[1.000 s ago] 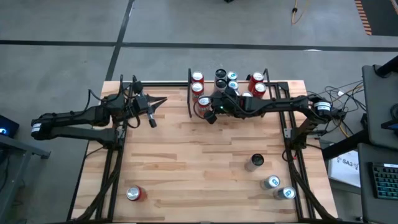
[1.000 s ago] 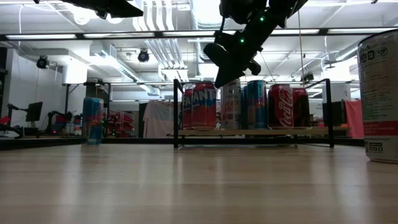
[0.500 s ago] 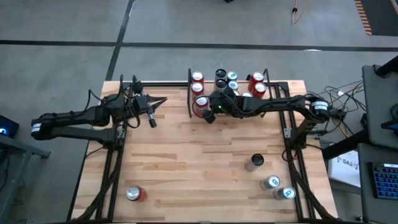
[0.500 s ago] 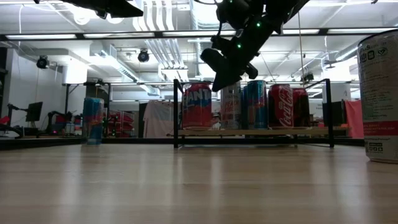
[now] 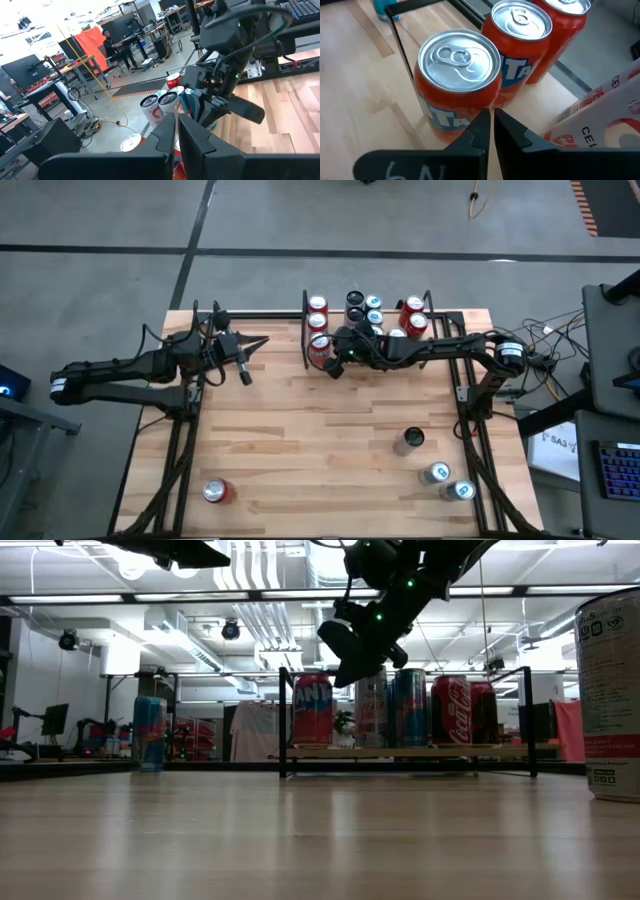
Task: Place canned beverage on shelf
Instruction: Put the orange soda can on the shelf
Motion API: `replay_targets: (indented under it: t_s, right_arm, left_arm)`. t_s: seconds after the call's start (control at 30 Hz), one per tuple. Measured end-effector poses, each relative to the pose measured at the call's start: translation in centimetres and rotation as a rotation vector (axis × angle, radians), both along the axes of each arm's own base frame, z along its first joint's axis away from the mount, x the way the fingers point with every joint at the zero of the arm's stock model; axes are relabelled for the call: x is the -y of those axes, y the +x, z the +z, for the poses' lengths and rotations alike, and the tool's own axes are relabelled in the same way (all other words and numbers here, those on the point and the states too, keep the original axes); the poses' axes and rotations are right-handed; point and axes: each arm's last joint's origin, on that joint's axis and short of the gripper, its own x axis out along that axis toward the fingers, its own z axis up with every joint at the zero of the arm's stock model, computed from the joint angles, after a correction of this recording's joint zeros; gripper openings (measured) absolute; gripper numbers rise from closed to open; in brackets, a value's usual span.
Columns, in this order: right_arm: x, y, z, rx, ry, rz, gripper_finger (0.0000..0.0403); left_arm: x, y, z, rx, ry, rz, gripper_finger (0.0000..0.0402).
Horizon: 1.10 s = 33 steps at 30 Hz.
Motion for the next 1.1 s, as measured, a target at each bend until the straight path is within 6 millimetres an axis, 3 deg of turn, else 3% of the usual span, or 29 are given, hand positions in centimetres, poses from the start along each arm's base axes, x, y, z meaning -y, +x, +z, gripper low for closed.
replay_targets:
  t_s: [0.27, 0.53, 1.1]
  right_arm:
    - [-0.7, -0.7, 1.7, 0.038, -0.002, 0.01, 0.0013]
    - [-1.5, -0.1, 3.2, 0.09, -0.02, 0.042, 0.0013]
    - [-1.1, 1.7, 1.4, 0.057, -0.043, 0.065, 0.0013]
  left_arm:
    - [0.0, 0.0, 0.0, -0.001, 0.0, 0.0, 0.0005]
    - [0.0, 0.0, 0.0, -0.007, 0.009, -0.001, 0.0005]
    - [-0.1, 0.0, -0.1, -0.014, 0.014, 0.018, 0.0005]
